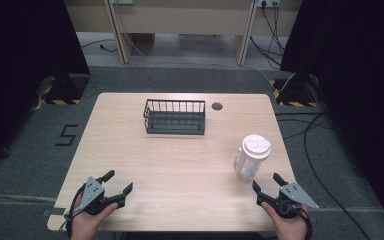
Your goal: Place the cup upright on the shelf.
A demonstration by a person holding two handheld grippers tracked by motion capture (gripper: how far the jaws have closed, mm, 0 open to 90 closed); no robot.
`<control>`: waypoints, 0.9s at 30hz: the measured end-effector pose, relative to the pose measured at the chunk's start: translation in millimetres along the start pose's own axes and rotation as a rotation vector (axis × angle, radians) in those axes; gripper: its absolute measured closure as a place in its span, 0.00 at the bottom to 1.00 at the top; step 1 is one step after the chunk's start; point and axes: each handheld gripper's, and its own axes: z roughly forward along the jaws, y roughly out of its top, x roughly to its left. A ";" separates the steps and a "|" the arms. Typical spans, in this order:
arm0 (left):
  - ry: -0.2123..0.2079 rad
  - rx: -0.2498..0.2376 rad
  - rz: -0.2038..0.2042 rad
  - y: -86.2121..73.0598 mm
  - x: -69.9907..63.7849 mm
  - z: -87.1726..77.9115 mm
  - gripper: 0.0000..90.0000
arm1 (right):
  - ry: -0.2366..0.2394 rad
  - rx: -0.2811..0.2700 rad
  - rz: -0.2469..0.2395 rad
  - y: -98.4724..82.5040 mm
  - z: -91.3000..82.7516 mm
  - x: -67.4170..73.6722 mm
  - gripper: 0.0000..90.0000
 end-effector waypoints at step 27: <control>-0.005 -0.004 -0.003 0.1 -0.2 0.0 0.21 | 0.002 0.026 0.000 9.3 52.2 7.0 0.19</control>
